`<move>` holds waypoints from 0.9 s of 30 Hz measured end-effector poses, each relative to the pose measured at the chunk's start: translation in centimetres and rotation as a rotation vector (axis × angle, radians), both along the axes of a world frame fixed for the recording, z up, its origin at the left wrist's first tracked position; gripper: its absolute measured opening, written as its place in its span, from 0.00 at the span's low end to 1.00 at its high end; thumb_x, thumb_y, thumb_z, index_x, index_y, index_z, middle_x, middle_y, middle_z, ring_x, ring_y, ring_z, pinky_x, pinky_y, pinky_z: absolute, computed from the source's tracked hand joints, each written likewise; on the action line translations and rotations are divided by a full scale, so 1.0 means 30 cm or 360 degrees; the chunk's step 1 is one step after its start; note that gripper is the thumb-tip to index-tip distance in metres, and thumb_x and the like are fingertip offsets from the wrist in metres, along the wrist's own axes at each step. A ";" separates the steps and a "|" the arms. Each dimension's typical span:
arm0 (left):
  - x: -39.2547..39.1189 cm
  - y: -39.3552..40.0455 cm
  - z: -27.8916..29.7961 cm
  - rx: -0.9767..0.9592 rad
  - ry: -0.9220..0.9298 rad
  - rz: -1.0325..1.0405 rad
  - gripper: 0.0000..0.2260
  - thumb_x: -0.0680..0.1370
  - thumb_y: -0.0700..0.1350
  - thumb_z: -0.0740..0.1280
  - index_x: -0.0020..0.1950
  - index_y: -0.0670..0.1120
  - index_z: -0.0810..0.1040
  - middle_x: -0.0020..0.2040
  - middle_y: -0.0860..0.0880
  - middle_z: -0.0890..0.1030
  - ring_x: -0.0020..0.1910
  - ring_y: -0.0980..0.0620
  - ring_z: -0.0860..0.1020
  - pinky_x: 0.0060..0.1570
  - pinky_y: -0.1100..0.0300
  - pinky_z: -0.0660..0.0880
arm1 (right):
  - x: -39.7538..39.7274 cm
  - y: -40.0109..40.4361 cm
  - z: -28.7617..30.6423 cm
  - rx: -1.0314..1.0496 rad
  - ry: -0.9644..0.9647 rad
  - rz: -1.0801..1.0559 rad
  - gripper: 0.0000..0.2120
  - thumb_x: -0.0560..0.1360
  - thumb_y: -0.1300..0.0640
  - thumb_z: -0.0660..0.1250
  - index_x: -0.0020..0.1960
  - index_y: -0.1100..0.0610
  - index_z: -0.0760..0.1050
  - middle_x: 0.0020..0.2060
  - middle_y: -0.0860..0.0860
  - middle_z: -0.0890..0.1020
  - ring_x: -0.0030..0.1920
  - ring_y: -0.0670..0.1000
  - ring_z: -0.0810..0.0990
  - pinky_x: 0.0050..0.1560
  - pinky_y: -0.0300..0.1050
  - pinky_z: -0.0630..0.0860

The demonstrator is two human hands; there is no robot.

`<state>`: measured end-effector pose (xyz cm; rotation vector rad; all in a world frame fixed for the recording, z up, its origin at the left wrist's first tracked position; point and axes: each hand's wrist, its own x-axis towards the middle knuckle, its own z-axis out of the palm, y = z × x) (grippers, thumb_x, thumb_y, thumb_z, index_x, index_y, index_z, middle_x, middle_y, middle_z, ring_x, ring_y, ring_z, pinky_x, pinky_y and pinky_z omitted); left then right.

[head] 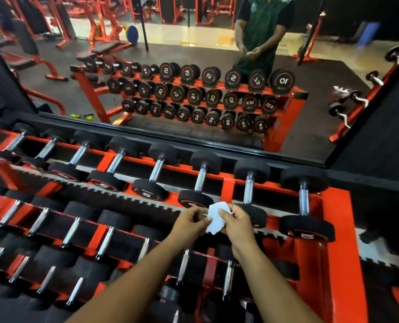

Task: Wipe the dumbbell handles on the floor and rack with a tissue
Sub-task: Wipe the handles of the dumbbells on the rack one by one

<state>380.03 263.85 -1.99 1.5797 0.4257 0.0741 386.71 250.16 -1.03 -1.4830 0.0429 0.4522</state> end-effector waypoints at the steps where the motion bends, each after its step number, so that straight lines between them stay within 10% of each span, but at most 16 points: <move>1: -0.013 0.004 -0.005 0.0034 -0.0016 -0.0003 0.09 0.77 0.43 0.72 0.54 0.41 0.82 0.36 0.49 0.82 0.34 0.52 0.77 0.37 0.56 0.74 | -0.012 -0.010 0.008 -0.0030 -0.0022 0.0007 0.07 0.79 0.66 0.66 0.53 0.60 0.81 0.48 0.61 0.86 0.47 0.59 0.85 0.52 0.61 0.81; 8: -0.126 0.018 0.050 -0.0004 -0.0124 -0.0207 0.05 0.80 0.34 0.67 0.49 0.41 0.82 0.35 0.49 0.81 0.36 0.52 0.77 0.41 0.58 0.74 | -0.110 -0.042 0.036 -0.0266 -0.0192 0.0080 0.04 0.79 0.61 0.68 0.51 0.56 0.82 0.44 0.53 0.87 0.47 0.55 0.86 0.47 0.52 0.82; 15: -0.206 0.051 0.054 -0.0609 0.0054 -0.0189 0.09 0.85 0.45 0.61 0.57 0.44 0.78 0.50 0.46 0.86 0.52 0.45 0.84 0.58 0.46 0.79 | -0.188 -0.007 0.032 -0.0558 -0.0475 0.0093 0.03 0.77 0.60 0.70 0.47 0.54 0.82 0.42 0.49 0.86 0.45 0.52 0.85 0.50 0.53 0.82; 19: -0.238 0.054 0.044 -0.0517 -0.0072 -0.0314 0.15 0.82 0.43 0.67 0.69 0.49 0.75 0.56 0.44 0.84 0.53 0.45 0.82 0.55 0.44 0.78 | -0.235 -0.013 0.056 -0.0632 -0.0544 0.0195 0.05 0.77 0.62 0.70 0.48 0.53 0.82 0.42 0.48 0.85 0.43 0.47 0.83 0.48 0.47 0.80; 27: -0.299 -0.087 0.099 -0.0116 -0.0126 -0.0295 0.15 0.78 0.49 0.72 0.51 0.36 0.81 0.45 0.34 0.84 0.39 0.44 0.82 0.41 0.51 0.78 | -0.284 -0.160 0.124 -0.0411 -0.0451 0.0183 0.06 0.80 0.62 0.66 0.50 0.54 0.80 0.44 0.51 0.85 0.44 0.47 0.82 0.47 0.46 0.81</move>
